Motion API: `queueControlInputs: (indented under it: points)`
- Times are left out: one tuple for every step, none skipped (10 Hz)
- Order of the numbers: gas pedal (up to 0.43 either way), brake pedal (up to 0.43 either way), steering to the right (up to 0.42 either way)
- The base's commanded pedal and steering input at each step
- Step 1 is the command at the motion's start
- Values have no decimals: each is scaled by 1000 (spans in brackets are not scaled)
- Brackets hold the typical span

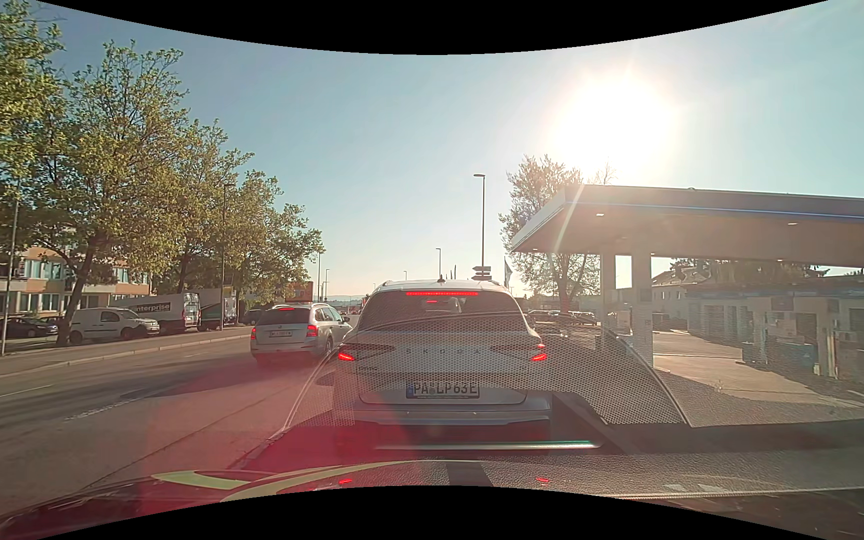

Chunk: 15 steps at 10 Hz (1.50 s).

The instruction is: Follow the waypoints while adhering to traffic rules and regulations

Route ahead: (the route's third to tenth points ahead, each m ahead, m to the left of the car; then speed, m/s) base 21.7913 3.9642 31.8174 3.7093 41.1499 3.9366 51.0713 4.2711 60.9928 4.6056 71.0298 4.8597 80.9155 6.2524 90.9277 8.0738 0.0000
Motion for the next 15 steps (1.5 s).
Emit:
queueControlInputs:
  points:
    - [0,244,-7]
    - [0,244,-7]
    - [0,244,-7]
    - [0,250,-7]
    - [0,244,-7]
    - [0,244,-8]
    - [0,250,-7]
    - [0,244,-7]
    - [0,250,-7]
    - [0,244,-7]
    - [0,250,-7]
    - [0,244,-7]
    - [0,244,-7]
    - [0,244,-7]
    - [0,244,-7]
